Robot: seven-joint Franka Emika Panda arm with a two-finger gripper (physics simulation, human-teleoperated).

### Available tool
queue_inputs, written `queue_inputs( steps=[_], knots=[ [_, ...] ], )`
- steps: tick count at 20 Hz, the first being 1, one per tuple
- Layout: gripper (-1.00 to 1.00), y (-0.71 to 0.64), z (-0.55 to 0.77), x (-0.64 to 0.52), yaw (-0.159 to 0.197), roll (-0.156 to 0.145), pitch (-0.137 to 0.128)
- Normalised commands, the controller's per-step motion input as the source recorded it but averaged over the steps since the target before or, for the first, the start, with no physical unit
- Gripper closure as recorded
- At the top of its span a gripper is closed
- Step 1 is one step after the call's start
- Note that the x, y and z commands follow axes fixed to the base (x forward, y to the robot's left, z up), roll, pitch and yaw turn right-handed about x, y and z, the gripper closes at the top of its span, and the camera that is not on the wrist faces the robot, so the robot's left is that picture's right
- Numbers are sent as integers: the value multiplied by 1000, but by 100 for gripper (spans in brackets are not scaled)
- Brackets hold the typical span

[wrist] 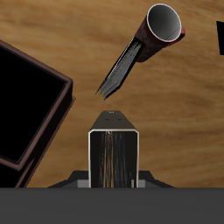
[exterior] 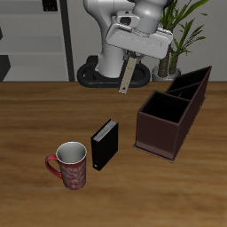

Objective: Place the yellow book into the left desk caddy's back compartment

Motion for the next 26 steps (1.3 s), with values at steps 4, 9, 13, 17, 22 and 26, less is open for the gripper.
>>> queue_inputs(
  steps=[4,9,13,17,22,26],
  knots=[
    [100,526,39,-1,-24,30,8],
    [100,362,23,-24,-41,45,9],
    [100,237,99,-22,-25,16,-5],
    [100,186,74,-47,-45,-10,-11],
    [100,226,6,-173,-33,25,9],
    [100,311,48,-306,-71,13,-14]
  ],
)
